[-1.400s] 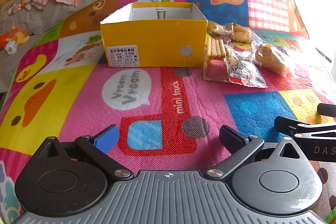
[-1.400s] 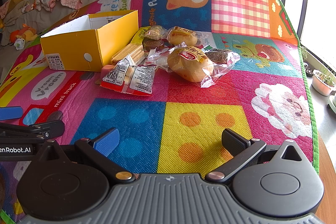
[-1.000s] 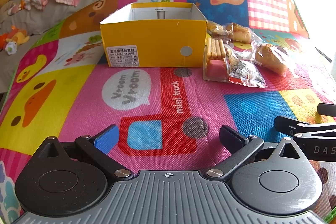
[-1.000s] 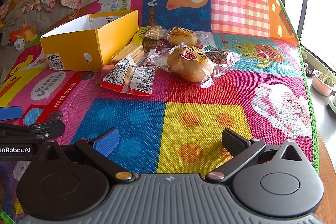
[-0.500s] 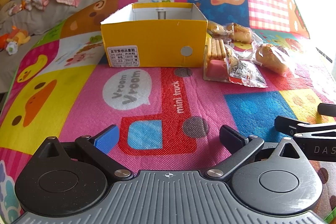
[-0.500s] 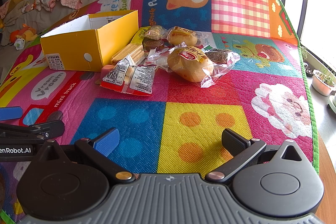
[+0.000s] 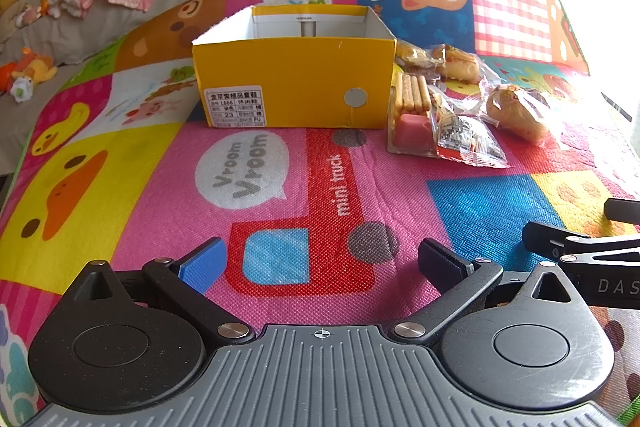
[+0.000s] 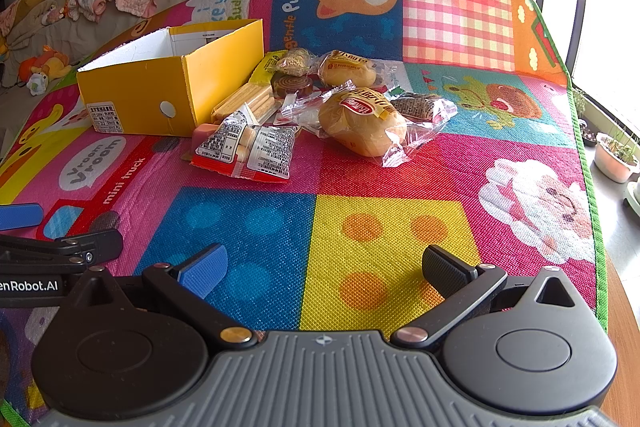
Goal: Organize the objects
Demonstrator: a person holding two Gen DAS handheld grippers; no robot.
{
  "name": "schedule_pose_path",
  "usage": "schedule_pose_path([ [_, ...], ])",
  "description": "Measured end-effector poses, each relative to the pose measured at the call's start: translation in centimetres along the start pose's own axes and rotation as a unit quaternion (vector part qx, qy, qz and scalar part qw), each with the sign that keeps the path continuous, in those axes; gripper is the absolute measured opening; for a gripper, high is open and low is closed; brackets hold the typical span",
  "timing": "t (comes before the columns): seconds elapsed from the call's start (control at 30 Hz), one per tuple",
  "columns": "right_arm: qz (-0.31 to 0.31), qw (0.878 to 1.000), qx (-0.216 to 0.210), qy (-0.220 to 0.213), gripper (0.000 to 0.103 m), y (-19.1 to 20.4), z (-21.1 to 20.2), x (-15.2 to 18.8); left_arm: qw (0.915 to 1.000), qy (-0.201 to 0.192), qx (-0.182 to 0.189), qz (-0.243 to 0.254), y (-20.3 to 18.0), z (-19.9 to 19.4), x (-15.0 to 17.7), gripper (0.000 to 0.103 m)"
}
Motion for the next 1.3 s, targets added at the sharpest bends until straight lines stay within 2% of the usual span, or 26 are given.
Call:
schedule_pose_path([
  [1.13,-0.002,1.000,0.004,-0.004,0.103,0.08,0.05,-0.05,1.0000,-0.002,0.005,-0.004,0.01,0.00,0.08,0.103],
  [1.3,-0.022,1.000,-0.014,-0.004,0.103,-0.31,-0.11,0.09,1.0000,-0.001,0.003,-0.001,0.19,-0.14,0.23,0.103],
])
Point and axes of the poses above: each gripper's, at about its wrist camera, not at the fingertips, and z roughly the way its jaws point, y to its left, x to its underside, the point moved 3 cm from there along z, roughly the way its jaws point, and after that the axes turned 2 degrees about -x, right-handed, at the moved point
